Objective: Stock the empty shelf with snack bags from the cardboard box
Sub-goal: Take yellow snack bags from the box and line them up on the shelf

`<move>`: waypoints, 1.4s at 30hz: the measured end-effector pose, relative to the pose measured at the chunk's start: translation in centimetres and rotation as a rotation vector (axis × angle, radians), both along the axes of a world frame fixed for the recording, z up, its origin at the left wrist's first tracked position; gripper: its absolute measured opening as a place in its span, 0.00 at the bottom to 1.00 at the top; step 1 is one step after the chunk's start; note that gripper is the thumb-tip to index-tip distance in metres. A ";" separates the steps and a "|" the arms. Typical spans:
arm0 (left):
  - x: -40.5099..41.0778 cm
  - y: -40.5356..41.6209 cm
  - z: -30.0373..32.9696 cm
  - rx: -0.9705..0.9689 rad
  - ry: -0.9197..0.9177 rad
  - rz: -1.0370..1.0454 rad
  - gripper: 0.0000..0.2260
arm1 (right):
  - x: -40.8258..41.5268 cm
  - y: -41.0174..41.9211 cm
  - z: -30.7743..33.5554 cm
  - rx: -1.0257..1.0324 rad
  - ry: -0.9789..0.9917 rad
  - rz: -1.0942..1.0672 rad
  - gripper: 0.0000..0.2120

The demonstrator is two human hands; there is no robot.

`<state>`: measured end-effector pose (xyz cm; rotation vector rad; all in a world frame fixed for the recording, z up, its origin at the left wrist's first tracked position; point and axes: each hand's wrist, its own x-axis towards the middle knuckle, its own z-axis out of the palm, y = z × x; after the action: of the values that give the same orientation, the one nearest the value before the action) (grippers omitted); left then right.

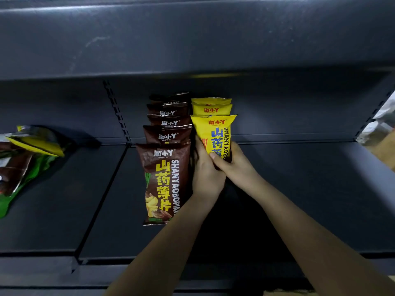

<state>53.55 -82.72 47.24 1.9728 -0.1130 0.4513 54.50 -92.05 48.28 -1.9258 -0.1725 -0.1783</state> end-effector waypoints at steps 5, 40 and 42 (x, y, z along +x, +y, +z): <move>-0.5 -0.5 1.4 0.098 -0.090 0.102 0.41 | 0.6 0.1 0.3 0.036 0.053 -0.039 0.16; -7.1 -2.5 1.1 0.719 -0.110 0.299 0.24 | -5.2 -4.2 1.5 -0.325 0.039 -0.058 0.16; -8.3 -3.3 1.2 0.756 -0.089 0.288 0.21 | -6.4 -5.6 1.8 -0.354 0.008 -0.044 0.15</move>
<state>45.24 -85.97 48.41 2.7279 -0.0575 0.7619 48.14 -97.62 50.12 -2.2839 -0.1644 -0.1782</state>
